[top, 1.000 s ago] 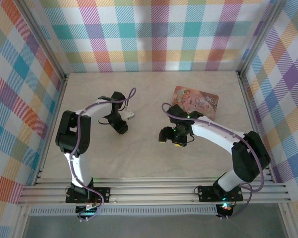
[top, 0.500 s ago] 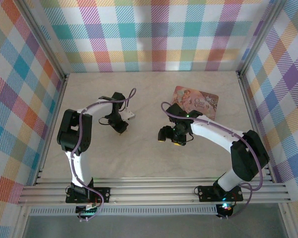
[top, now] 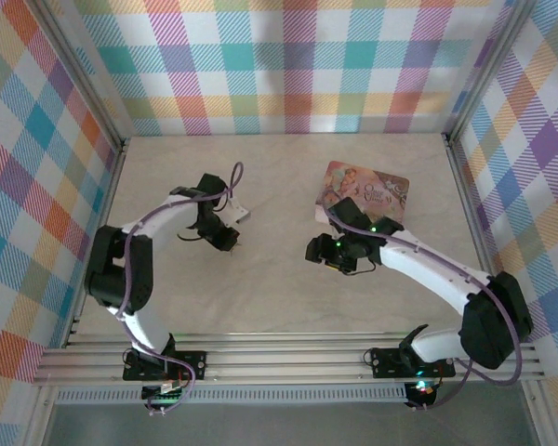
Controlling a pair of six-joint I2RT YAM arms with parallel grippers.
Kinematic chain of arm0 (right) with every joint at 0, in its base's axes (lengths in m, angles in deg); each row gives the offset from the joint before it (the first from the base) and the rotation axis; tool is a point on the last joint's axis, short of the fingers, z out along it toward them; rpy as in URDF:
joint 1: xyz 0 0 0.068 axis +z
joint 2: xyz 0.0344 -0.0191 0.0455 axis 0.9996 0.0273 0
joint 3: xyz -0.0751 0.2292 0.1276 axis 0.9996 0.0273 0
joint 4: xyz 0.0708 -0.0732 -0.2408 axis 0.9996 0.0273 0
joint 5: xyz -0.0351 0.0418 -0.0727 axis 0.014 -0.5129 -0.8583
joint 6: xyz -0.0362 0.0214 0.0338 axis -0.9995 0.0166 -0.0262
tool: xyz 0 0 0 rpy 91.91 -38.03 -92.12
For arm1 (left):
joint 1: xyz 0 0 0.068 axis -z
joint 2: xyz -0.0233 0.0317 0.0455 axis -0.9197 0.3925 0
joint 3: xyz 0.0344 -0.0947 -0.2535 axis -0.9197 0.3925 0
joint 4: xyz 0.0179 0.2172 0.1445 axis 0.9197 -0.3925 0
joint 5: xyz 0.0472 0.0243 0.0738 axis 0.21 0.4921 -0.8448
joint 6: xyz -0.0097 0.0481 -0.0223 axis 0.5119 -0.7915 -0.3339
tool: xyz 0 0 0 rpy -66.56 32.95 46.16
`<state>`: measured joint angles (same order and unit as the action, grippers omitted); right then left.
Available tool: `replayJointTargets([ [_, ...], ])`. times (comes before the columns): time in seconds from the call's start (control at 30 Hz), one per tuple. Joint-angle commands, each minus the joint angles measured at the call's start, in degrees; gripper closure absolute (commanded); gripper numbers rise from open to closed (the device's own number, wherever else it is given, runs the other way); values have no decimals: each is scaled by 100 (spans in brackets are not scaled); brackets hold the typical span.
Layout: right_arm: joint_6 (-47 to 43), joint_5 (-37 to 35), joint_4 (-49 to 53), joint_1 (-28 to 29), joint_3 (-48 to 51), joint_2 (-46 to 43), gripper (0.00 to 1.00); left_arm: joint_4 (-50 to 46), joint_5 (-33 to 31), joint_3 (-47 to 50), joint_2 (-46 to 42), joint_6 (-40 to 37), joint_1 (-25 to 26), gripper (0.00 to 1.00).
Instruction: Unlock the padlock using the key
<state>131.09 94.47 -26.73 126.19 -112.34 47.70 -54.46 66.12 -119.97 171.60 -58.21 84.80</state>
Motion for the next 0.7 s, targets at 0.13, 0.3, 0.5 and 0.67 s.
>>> replayJointTargets([
  [0.13,817,424,-884,-57,304,-300,47,120,641,435,-978,626,19,100],
  [0.3,1026,806,-1598,-56,163,-231,46,592,1046,616,-1768,1647,113,100],
  [0.5,970,1271,-1736,-45,-498,123,38,1388,1002,985,-2562,3189,616,100],
  [0.67,826,1519,-1922,-16,-819,259,37,1705,827,1064,-2869,4092,1169,100],
])
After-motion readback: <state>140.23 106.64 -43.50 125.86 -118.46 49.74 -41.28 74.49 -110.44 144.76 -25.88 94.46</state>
